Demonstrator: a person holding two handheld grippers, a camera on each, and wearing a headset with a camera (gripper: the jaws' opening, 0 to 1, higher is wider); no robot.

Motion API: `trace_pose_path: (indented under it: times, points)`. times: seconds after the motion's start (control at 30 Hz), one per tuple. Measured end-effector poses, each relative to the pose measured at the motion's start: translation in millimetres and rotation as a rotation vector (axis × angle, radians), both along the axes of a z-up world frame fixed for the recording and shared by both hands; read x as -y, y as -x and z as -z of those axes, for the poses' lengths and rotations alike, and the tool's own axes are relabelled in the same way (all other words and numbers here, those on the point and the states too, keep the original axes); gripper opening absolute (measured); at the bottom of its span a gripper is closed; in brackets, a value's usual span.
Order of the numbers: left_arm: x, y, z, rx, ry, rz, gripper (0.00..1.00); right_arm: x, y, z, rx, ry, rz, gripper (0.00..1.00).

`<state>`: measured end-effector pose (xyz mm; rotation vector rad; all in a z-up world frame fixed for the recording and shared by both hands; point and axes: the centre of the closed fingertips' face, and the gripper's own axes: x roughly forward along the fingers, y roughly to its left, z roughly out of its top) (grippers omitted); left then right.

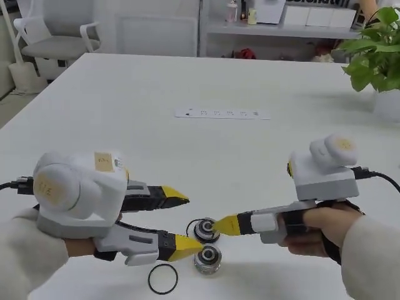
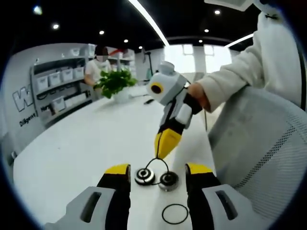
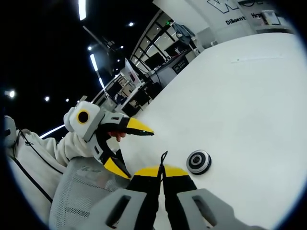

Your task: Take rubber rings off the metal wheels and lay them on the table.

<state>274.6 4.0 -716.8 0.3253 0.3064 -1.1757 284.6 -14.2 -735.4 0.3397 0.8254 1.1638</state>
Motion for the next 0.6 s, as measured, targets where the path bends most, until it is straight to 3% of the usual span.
trace_pose_path:
  times: [0.23, 0.4, 0.6]
  points:
    - [-13.7, 3.9, -5.8, 0.010, 0.007, -0.032, 0.56, 1.7, -2.7, -6.3, 0.011, -0.028, 0.012, 0.00]
    - [-25.7, 8.1, -1.1, 0.016, -0.020, -0.056, 0.58, 0.8, -3.5, -8.7, 0.016, -0.036, 0.012, 0.00]
    - [-40.0, 10.8, -5.0, 0.010, 0.013, -0.106, 0.62, -2.3, -2.1, -15.0, 0.018, -0.059, 0.007, 0.00]
